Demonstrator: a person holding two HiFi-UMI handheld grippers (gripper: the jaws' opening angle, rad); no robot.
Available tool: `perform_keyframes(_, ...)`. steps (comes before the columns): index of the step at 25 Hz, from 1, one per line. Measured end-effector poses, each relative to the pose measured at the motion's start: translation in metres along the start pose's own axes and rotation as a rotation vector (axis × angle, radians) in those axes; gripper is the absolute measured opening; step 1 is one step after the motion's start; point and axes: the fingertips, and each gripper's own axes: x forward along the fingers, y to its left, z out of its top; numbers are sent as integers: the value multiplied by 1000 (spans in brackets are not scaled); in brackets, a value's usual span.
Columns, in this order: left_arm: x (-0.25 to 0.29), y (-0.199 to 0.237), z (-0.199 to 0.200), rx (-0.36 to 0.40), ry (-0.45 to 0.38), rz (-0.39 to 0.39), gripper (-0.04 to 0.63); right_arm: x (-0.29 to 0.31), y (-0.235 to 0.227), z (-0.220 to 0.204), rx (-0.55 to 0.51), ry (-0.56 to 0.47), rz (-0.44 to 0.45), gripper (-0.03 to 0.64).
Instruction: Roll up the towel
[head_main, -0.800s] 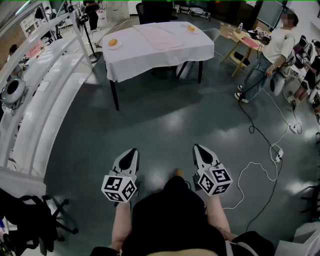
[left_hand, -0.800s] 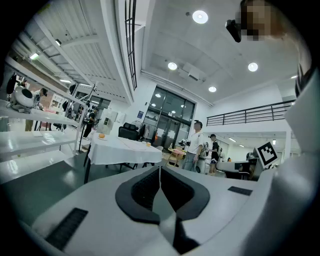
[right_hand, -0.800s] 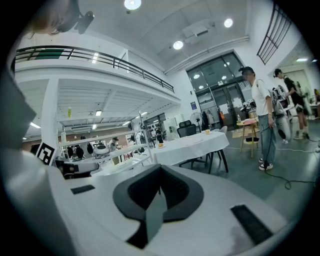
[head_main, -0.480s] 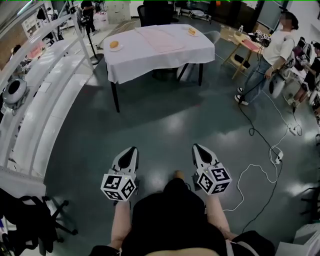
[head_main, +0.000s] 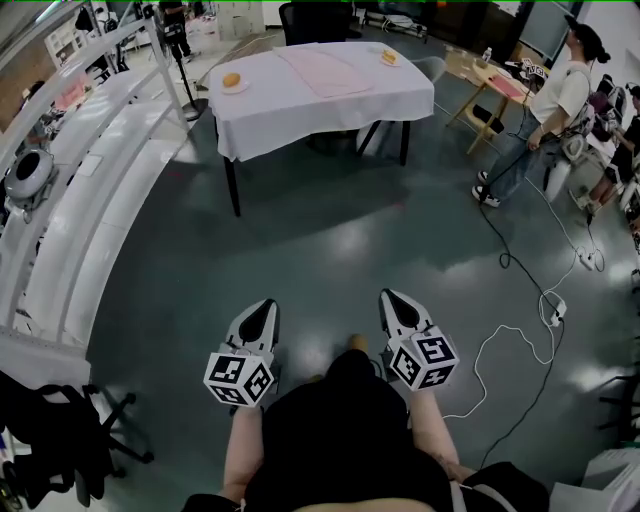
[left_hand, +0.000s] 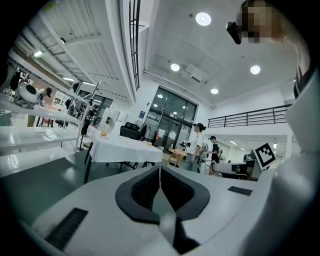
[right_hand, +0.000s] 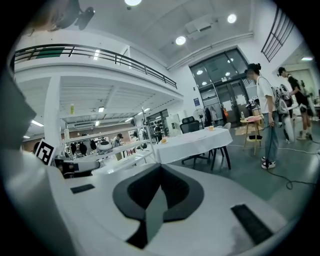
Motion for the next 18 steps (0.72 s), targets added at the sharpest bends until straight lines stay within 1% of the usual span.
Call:
perform_keyframes(3,-3,7,-6,-16,-2,13,15,2,4,-8,-5,22,5,5)
perform_keyframes(4,-5,11,-6,-25,-13,22,17,3,6,-11,-4,36,12,36)
perform_keyframes(5,-5,15,-3,-38,-25,28,27,5,7,-13,-2,49,21,202)
perform_keyframes(6,-4,18,-1,-54,-35,27,84,6,6,-12,0,53,25,306)
perform_keyframes(7,-1,19,2,-66,-37,20,184,7,4,-9,2,43,23,313)
perform_keyframes(8,4,20,3,-69,-31,13,266,8,1,-5,4,22,17,313)
perform_keyframes(9,9,20,4,-62,-20,6,282,9,-3,1,7,1,12,313)
perform_keyframes(11,22,19,6,-29,1,-5,282,15,-11,9,9,-26,13,313)
perform_keyframes(13,37,21,11,-6,1,-5,282,27,-20,17,1,-46,16,313)
perform_keyframes(16,68,28,15,-12,1,18,282,51,-41,29,1,-60,24,313)
perform_keyframes(18,94,32,18,-11,10,31,282,70,-61,33,14,-44,33,313)
